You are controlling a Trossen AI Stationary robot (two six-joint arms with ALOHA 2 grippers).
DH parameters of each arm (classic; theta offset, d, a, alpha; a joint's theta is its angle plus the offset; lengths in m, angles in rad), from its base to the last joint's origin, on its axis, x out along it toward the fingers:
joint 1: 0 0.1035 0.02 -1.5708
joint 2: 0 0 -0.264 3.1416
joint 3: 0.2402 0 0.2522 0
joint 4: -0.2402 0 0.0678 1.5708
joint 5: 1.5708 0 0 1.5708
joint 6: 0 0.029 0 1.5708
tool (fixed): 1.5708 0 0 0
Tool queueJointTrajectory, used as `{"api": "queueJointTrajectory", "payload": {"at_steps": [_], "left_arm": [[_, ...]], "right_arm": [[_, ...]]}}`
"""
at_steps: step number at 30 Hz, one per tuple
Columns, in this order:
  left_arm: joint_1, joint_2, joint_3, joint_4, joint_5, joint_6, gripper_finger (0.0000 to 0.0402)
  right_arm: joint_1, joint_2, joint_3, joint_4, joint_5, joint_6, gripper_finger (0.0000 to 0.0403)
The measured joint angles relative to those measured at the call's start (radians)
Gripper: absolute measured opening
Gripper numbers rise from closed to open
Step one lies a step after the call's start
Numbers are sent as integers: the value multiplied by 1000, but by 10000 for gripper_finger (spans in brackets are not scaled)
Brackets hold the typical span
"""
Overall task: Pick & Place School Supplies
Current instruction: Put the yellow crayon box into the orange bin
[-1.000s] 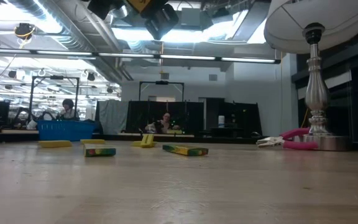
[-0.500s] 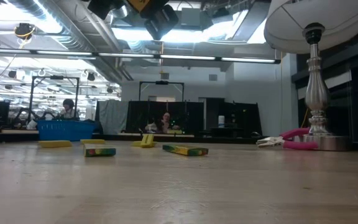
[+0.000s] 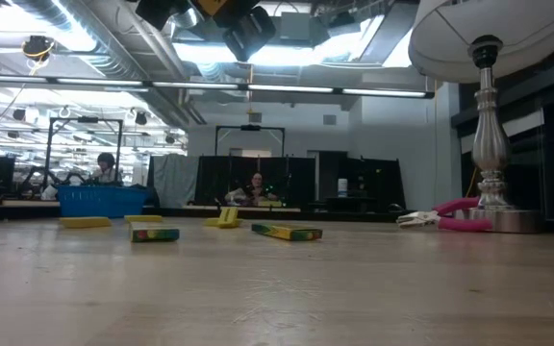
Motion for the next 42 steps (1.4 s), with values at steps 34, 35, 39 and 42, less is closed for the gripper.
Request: {"api": "queueJointTrajectory", "payload": {"at_steps": [34, 35, 39, 42], "left_arm": [[176, -356, 0, -585, -323, 305, 170], [168, -357, 0, -585, -330, 304, 169], [132, -356, 0, -585, -378, 288, 170], [110, -356, 0, -584, -404, 284, 171]], "right_arm": [[384, 0, 0, -597, -397, 1082, 44], [395, -1, 0, -605, -413, 1111, 44], [428, -20, 0, -645, -437, 1225, 44], [449, -49, 0, -702, -459, 1306, 44]]}}
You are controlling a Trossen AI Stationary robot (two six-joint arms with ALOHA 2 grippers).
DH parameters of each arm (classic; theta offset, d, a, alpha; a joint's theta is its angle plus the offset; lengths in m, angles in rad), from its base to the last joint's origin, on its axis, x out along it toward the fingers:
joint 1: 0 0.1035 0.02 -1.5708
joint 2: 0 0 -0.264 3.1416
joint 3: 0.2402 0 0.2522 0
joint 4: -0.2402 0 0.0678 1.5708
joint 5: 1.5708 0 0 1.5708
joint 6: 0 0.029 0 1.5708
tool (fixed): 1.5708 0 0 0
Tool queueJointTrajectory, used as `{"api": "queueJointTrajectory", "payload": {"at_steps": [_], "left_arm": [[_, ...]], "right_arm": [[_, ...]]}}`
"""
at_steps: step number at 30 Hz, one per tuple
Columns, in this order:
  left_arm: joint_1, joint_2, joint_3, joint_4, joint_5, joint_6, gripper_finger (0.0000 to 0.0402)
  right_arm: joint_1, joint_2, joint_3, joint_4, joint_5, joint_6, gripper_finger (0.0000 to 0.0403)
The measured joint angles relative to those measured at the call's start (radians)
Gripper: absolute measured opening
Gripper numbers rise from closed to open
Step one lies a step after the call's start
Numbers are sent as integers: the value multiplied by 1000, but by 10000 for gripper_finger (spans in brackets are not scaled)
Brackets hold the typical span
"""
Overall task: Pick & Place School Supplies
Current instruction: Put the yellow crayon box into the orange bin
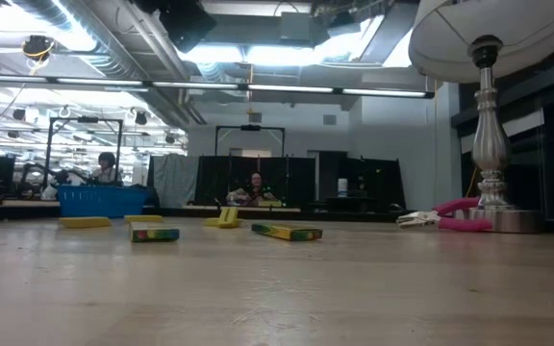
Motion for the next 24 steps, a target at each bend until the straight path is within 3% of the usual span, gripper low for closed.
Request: {"api": "queueJointTrajectory", "payload": {"at_steps": [10, 24], "left_arm": [[-69, 6, -113, 194, -42, -119, 167], [-169, 6, -191, 321, -153, -246, 165]], "right_arm": [[106, -44, 0, -95, -197, 128, 44], [237, -33, 0, -133, -169, 228, 44]]}}
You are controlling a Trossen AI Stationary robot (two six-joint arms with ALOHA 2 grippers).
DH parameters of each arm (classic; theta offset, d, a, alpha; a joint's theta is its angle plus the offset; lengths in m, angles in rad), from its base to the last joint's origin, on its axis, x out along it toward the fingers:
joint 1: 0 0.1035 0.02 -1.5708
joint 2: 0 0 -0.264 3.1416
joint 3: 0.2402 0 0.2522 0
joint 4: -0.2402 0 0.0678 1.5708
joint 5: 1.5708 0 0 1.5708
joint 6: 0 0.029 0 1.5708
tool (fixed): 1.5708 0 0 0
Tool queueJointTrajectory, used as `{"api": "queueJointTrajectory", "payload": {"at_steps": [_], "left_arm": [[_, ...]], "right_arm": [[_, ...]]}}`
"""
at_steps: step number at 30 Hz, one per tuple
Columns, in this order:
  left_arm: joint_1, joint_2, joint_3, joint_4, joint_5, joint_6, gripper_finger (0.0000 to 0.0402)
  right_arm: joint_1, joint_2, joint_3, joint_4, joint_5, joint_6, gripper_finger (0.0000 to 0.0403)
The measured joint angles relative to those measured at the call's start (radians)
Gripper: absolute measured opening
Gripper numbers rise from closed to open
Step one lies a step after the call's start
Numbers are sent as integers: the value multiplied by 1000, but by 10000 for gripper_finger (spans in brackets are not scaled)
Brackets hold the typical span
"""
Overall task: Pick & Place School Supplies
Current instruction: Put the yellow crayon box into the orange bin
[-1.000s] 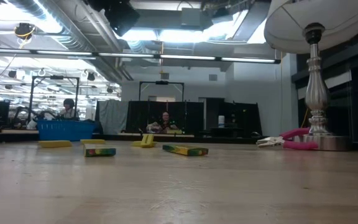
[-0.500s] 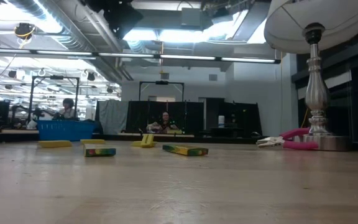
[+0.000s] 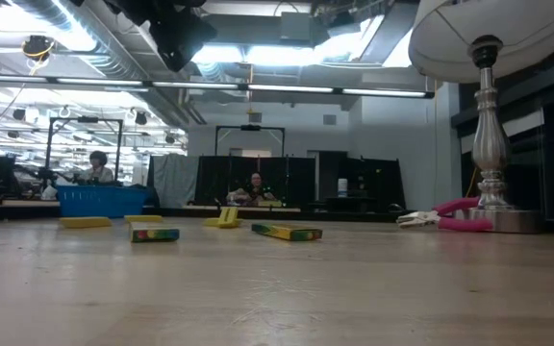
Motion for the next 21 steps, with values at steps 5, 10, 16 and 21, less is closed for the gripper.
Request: {"api": "queueJointTrajectory", "payload": {"at_steps": [5, 10, 16, 21], "left_arm": [[-1, 0, 0, 11, -3, -26, 166], [-1, 0, 0, 18, -9, -50, 163], [-1, 0, 0, 26, -18, -68, 162], [-1, 0, 0, 42, -17, -89, 160]], "right_arm": [[41, 38, -2, 15, 28, 34, 44], [64, 100, -3, 80, 48, 34, 44], [71, 150, -3, 76, 51, 33, 44], [66, 183, -3, 76, 63, -2, 45]]}}
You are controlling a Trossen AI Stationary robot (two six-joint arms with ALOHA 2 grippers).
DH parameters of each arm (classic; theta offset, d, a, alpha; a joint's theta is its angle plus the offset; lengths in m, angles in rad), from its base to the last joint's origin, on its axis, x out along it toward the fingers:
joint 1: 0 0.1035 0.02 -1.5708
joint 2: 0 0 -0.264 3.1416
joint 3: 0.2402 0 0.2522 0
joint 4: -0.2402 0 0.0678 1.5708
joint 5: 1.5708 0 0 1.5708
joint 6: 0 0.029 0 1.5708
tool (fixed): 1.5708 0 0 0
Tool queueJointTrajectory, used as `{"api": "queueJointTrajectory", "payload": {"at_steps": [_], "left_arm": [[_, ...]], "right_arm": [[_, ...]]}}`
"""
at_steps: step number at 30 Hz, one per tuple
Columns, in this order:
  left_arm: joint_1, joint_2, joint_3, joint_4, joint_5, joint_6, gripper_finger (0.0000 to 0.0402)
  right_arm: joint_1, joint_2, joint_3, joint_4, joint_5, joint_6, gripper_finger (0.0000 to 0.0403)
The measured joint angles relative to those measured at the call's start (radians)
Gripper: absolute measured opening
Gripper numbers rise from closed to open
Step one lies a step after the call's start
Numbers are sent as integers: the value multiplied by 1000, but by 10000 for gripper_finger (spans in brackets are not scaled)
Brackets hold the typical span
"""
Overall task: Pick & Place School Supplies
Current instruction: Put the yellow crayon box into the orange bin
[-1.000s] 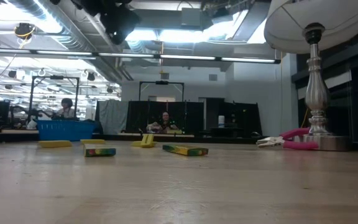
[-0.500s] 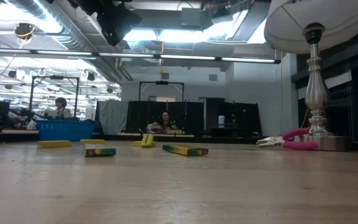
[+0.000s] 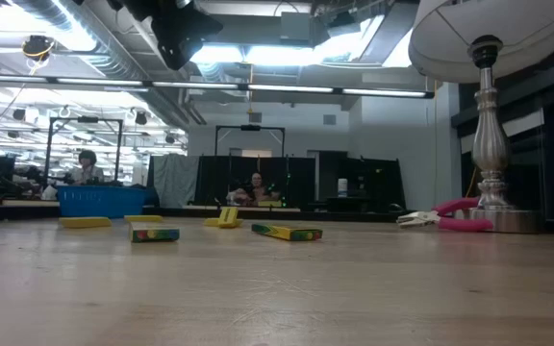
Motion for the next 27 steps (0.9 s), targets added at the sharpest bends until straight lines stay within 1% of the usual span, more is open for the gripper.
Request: {"api": "queueJointTrajectory", "payload": {"at_steps": [4, 10, 18, 23, 27], "left_arm": [[-2, 0, 0, 7, 1, -14, 160], [-2, 0, 0, 9, 8, -15, 160], [-2, 0, 0, 13, 10, -22, 161], [-2, 0, 0, 13, 10, -15, 161], [-2, 0, 0, 13, 10, -14, 162]], "right_arm": [[-13, 3, 0, -15, 10, -34, 47], [-26, 3, 0, -45, 14, -41, 55], [-34, 3, 0, -59, 22, 2, 74], [-37, 3, 0, -102, 22, 44, 99], [-44, 3, 0, -137, 21, 57, 132]]}}
